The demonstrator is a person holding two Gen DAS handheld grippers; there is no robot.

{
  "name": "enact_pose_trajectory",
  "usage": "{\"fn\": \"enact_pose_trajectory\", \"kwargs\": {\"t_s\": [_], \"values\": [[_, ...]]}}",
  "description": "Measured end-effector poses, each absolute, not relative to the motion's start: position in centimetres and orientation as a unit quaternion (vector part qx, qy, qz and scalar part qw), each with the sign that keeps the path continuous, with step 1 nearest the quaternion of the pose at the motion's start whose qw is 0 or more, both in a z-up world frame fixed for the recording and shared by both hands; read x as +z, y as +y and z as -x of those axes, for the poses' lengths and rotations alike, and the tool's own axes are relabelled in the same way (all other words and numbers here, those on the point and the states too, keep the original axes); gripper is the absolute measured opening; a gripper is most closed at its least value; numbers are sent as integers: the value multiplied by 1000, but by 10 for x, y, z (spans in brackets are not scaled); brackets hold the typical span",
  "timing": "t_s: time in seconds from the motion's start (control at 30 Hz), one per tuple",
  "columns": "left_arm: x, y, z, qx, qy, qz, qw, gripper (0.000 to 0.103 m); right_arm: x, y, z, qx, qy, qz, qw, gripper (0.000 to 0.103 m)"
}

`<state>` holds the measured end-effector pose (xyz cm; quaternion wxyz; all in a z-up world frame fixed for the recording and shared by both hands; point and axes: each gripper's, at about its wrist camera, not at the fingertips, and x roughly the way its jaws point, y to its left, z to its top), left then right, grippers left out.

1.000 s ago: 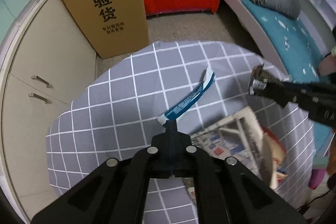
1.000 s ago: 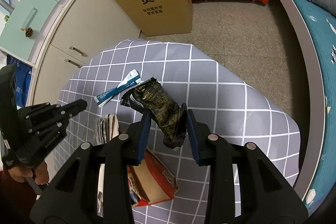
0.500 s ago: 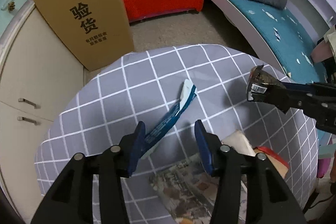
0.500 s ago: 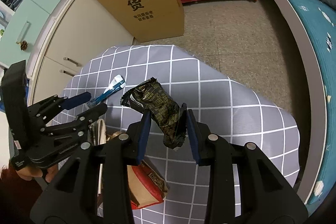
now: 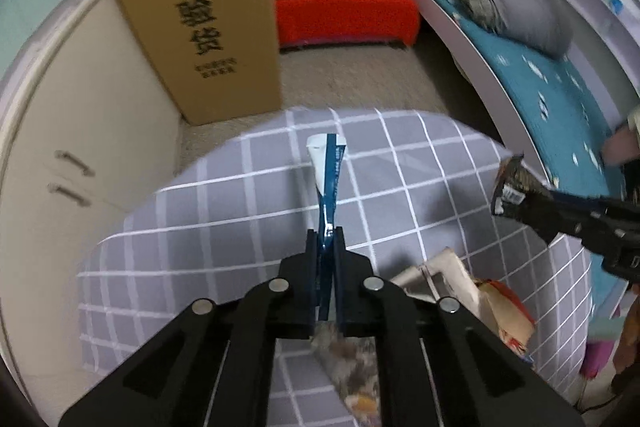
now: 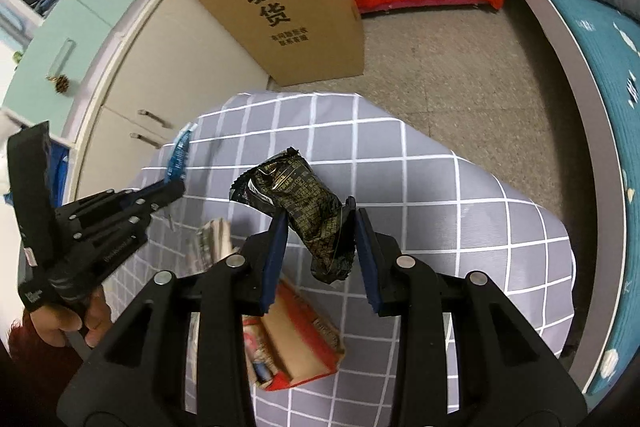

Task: Collect trash
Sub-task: 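Grasp the blue toothbrush with the left gripper while the right holds the green wrapper, then carry the toothbrush and wrapper to the floor basin and open both grippers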

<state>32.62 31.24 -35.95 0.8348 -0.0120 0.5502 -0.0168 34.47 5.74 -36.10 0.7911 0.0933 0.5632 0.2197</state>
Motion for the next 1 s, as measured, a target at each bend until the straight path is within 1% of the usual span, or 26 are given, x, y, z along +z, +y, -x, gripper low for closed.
{"fn": "enact_pose_trajectory", "kwargs": {"t_s": [0.2,0.4,0.53,0.67,1.0], "values": [[-314,314,-292,26,529,40,847,7,-331,55,-330,251,546,-85,795,34],[-276,287,-253,44,513,77,854,7,-306,32,-305,276,531,-80,797,34],[-259,239,-233,43,512,84,854,7,-291,-1,-287,281,523,-81,800,34],[-249,180,-220,24,512,87,854,7,-275,-56,-268,272,514,-89,808,34],[-234,21,-212,-42,512,45,856,7,-250,-198,-237,214,489,-118,837,34]]}}
